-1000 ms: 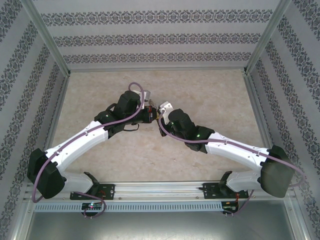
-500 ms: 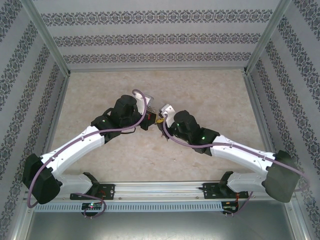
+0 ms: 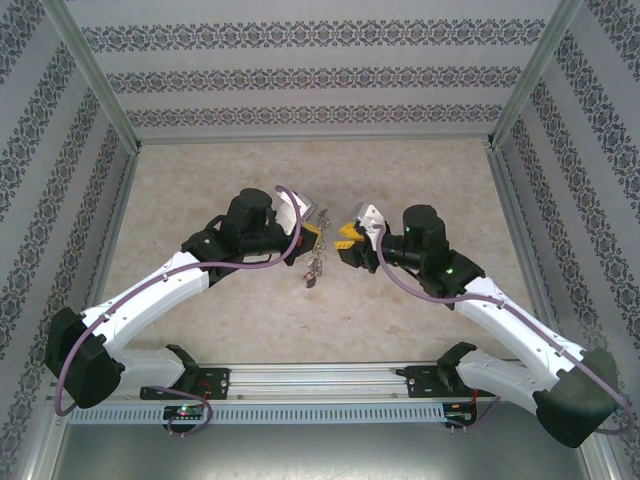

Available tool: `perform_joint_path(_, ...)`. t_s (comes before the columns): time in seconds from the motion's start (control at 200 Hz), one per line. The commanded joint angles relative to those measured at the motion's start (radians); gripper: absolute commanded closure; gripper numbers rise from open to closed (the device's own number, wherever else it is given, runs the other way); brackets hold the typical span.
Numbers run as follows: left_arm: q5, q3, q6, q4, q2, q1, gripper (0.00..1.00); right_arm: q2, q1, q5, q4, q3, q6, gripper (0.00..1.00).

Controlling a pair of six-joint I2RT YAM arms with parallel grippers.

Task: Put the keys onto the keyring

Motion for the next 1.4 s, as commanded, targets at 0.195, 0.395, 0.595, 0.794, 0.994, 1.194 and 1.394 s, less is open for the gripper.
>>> perform_joint_path(0.195,0.171,0.03,0.094,0.039,0.005,0.013,1.0,0.106,-0.075,-0.262,-0.148,0.123,-0.286,0.65)
perform_joint_path(0.395,0.211,0.046,0.154,0.004,0.011,0.013,1.0,0.165,-0.081,-0.334,-0.336,0.249,-0.473,0.65)
perform_joint_path(0.595,0.244,0.048,0.193,0.004,0.014,0.013,1.0,0.203,-0.081,-0.373,-0.479,0.318,-0.57,0.65)
perform_joint_path(0.794,0.269,0.059,0.217,0.002,0.02,0.013,1.0,0.214,-0.081,-0.35,-0.503,0.326,-0.582,0.64)
perform_joint_path(0.994,0.332,0.064,0.257,-0.009,0.026,0.013,1.0,0.246,-0.081,-0.372,-0.548,0.366,-0.592,0.71)
perform_joint_path(1.194,0.357,0.077,0.284,-0.028,0.026,0.013,1.0,0.274,-0.081,-0.397,-0.62,0.401,-0.62,0.92)
perform_joint_path(1.394,0.334,0.076,0.283,-0.032,0.019,0.017,0.86,0.277,-0.1,-0.422,-0.582,0.402,-0.562,1.0)
